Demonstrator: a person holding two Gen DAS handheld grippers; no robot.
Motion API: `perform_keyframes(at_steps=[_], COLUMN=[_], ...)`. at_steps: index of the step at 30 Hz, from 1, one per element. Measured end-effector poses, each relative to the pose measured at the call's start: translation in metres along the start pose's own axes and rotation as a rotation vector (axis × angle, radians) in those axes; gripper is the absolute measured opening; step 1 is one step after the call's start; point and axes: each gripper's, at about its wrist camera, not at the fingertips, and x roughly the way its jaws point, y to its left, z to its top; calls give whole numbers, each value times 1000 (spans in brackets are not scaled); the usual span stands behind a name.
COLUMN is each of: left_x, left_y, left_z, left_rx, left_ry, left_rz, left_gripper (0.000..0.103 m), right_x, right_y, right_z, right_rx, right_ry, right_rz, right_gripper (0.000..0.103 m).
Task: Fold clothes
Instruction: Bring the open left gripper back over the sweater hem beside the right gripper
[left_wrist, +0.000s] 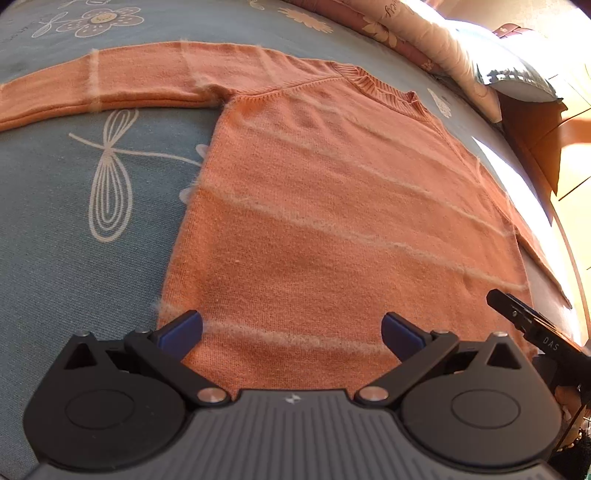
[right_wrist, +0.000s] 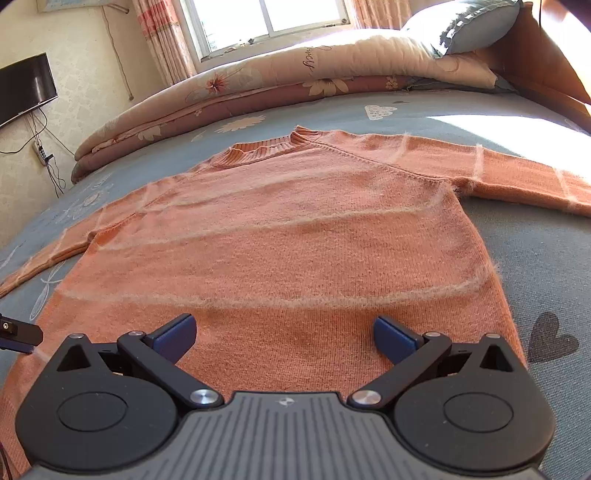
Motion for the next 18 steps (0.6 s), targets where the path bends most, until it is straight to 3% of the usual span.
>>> perform_keyframes(at_steps=[5,11,18], left_x=[-3,-9,-12], left_y=[4,3,8], left_z=[-9,-9,-23], left_rx=[-8,-10,7], left_ry=[-52,-31,-46], left_rz=[-20,-42,-63], left_gripper=[102,102,102], right_x=[2,8,7], right_y=[4,22,21], right_z=[-3,-9,-10], right_rx=[-32,-156,-149], right_ry=[11,29,26], right_rz=[-15,-97,-103], right_gripper=[103,103,103])
